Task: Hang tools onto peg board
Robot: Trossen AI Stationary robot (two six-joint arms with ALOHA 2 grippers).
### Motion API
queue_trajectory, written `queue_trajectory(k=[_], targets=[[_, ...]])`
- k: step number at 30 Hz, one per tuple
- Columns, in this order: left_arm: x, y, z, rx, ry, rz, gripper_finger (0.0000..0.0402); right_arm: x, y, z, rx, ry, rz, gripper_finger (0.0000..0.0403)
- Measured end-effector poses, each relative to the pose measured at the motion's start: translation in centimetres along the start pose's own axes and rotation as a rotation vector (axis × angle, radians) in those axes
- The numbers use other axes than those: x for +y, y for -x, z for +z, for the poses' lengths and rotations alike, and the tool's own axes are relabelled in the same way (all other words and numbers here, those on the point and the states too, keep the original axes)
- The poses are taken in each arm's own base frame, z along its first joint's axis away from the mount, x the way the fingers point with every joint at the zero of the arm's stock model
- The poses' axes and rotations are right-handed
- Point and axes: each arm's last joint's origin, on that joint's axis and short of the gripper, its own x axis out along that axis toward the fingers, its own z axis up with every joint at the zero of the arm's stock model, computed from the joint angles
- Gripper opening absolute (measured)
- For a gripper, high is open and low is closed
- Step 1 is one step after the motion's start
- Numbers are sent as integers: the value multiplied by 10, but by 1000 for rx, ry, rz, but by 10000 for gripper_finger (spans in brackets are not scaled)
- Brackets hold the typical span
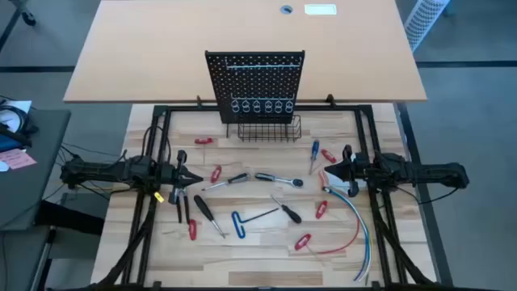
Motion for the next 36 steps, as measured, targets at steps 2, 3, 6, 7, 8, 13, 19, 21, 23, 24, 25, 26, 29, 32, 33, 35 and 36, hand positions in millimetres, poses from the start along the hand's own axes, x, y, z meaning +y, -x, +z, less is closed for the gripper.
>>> queue_trajectory(k=[2, 3, 6, 7, 8, 13, 19, 21, 23, 24, 25, 26, 29, 32, 33, 35, 36], targets=[[0, 0, 0, 0, 0, 0, 12, 0, 0, 0, 0, 0, 0, 5], [0, 0, 0, 0, 0, 0, 12, 0, 0, 0, 0, 0, 0, 5], [0, 0, 0, 0, 0, 0, 12, 0, 0, 0, 0, 0, 0, 5], [0, 0, 0, 0, 0, 0, 12, 0, 0, 0, 0, 0, 0, 5], [0, 0, 0, 0, 0, 0, 12, 0, 0, 0, 0, 0, 0, 5], [0, 0, 0, 0, 0, 0, 12, 0, 0, 0, 0, 0, 0, 5], [0, 0, 0, 0, 0, 0, 12, 0, 0, 0, 0, 0, 0, 5], [0, 0, 0, 0, 0, 0, 12, 0, 0, 0, 0, 0, 0, 5], [0, 0, 0, 0, 0, 0, 12, 0, 0, 0, 0, 0, 0, 5], [0, 0, 0, 0, 0, 0, 12, 0, 0, 0, 0, 0, 0, 5], [0, 0, 0, 0, 0, 0, 12, 0, 0, 0, 0, 0, 0, 5], [0, 0, 0, 0, 0, 0, 12, 0, 0, 0, 0, 0, 0, 5], [0, 0, 0, 0, 0, 0, 12, 0, 0, 0, 0, 0, 0, 5], [0, 0, 0, 0, 0, 0, 12, 0, 0, 0, 0, 0, 0, 5], [0, 0, 0, 0, 0, 0, 12, 0, 0, 0, 0, 0, 0, 5], [0, 0, 0, 0, 0, 0, 12, 0, 0, 0, 0, 17, 0, 5], [0, 0, 0, 0, 0, 0, 12, 0, 0, 0, 0, 51, -1, 5]])
